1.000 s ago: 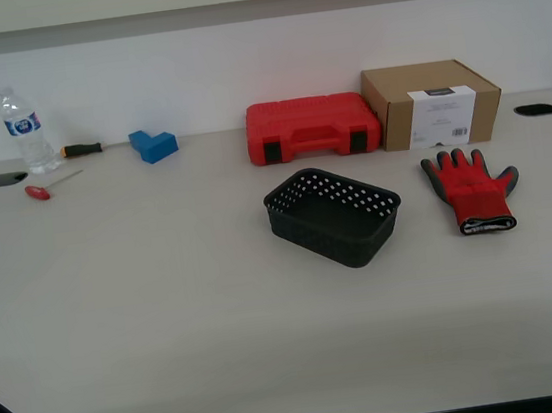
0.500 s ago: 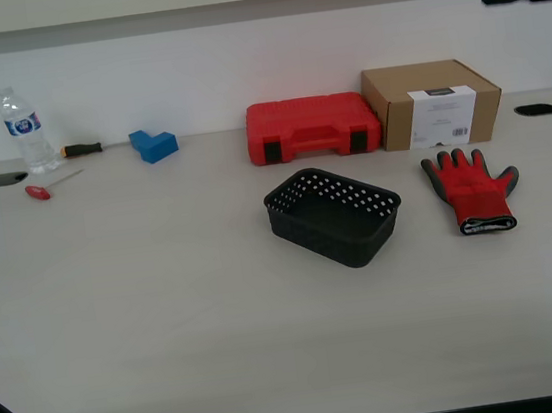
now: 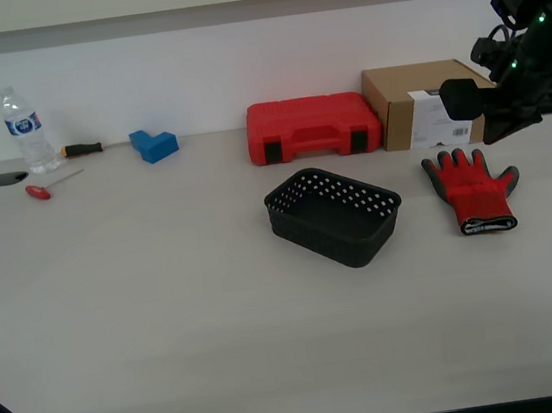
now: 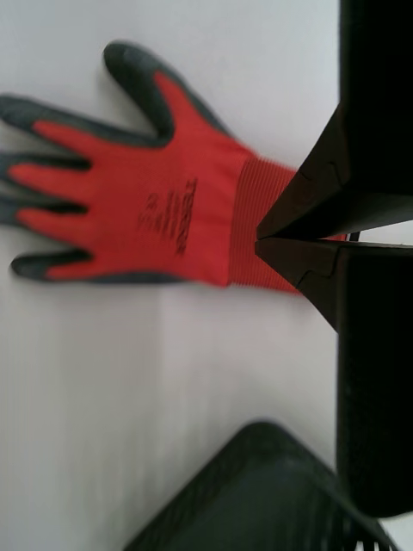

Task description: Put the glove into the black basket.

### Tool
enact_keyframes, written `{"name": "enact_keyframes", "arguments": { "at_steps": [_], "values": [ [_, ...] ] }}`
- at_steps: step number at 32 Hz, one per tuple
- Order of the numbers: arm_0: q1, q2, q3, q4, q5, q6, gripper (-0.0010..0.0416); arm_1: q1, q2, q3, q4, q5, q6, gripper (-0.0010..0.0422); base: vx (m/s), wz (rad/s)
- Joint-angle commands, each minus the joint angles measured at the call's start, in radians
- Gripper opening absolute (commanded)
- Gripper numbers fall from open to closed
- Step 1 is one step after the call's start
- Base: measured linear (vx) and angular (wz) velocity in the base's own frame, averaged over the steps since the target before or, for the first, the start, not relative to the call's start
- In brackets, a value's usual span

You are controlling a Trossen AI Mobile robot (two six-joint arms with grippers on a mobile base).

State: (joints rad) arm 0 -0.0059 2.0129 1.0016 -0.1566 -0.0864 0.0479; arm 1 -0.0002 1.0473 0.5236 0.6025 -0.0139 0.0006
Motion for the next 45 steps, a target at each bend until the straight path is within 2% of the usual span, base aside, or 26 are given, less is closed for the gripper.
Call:
{"name": "enact_keyframes", "arguments": {
  "at_steps": [1, 4, 7, 10, 12, 16, 17, 19, 21, 25, 29, 31, 35, 37, 39, 42, 44, 45],
  "values": [
    [-0.014, 0.040, 0.046, 0.003, 0.039, -0.051, 0.0001, 0.000, 0.000, 0.001, 0.005, 0.000, 0.000, 0.0000, 0.000, 0.000],
    [-0.032, 0.112, 0.104, -0.007, 0.035, -0.069, 0.0001, 0.000, 0.000, 0.000, 0.005, 0.000, 0.000, 0.0000, 0.000, 0.000],
    [-0.042, 0.176, 0.144, -0.015, 0.034, -0.067, 0.0001, 0.000, 0.000, 0.000, 0.005, 0.000, 0.000, 0.0000, 0.000, 0.000],
    [-0.049, 0.274, 0.207, -0.044, 0.003, -0.071, 0.0004, 0.000, 0.000, 0.000, 0.005, 0.000, 0.000, 0.0000, 0.000, 0.000],
    [-0.053, 0.322, 0.237, -0.059, -0.001, -0.075, 0.0013, 0.000, 0.000, 0.000, 0.005, 0.000, 0.000, 0.0000, 0.000, 0.000],
    [-0.067, 0.370, 0.259, -0.057, 0.006, -0.080, 0.0087, 0.000, 0.000, 0.000, 0.005, 0.000, 0.000, 0.0000, 0.000, 0.000],
    [-0.076, 0.371, 0.258, -0.053, 0.022, -0.103, 0.0117, 0.000, 0.000, 0.000, 0.005, 0.000, 0.000, 0.0000, 0.000, 0.000],
    [-0.084, 0.370, 0.257, -0.050, 0.065, -0.126, 0.0151, 0.000, 0.000, 0.000, 0.005, 0.000, 0.000, 0.0000, 0.000, 0.000],
    [-0.088, 0.370, 0.257, -0.042, 0.073, -0.127, 0.0178, 0.000, 0.000, 0.000, 0.005, 0.000, 0.000, 0.0000, 0.000, 0.000],
    [-0.087, 0.388, 0.264, -0.028, 0.071, -0.126, 0.0211, 0.000, 0.000, 0.000, 0.005, 0.000, 0.000, 0.0000, 0.000, 0.000],
    [-0.085, 0.464, 0.281, -0.029, 0.028, -0.125, 0.0223, 0.000, 0.000, 0.001, 0.005, 0.000, 0.000, 0.0000, 0.000, 0.000],
    [-0.085, 0.489, 0.288, -0.031, 0.013, -0.122, 0.0221, 0.000, 0.000, 0.000, 0.004, 0.000, 0.000, 0.0000, 0.000, 0.000],
    [-0.085, 0.549, 0.295, -0.029, -0.005, -0.101, 0.0187, 0.000, 0.000, 0.000, 0.001, 0.000, 0.000, 0.0000, 0.000, 0.000],
    [-0.085, 0.551, 0.291, -0.030, -0.024, -0.093, 0.0152, 0.000, 0.000, 0.000, 0.002, 0.000, 0.000, 0.0000, 0.000, 0.000],
    [-0.085, 0.547, 0.292, -0.031, -0.034, -0.093, 0.0069, 0.000, 0.000, 0.000, 0.001, 0.000, 0.000, 0.0000, 0.000, 0.000],
    [-0.085, 0.546, 0.294, -0.034, -0.066, -0.092, -0.0007, 0.000, 0.000, 0.000, 0.002, 0.000, 0.000, 0.0000, 0.000, 0.000],
    [-0.085, 0.539, 0.293, -0.042, -0.104, -0.092, -0.0001, 0.000, 0.000, 0.000, 0.002, 0.000, 0.000, 0.0000, 0.000, 0.000],
    [-0.085, 0.527, 0.293, -0.053, -0.108, -0.092, -0.0002, 0.000, 0.000, 0.000, 0.002, 0.000, 0.000, 0.0000, 0.000, 0.000]
  ]
}}
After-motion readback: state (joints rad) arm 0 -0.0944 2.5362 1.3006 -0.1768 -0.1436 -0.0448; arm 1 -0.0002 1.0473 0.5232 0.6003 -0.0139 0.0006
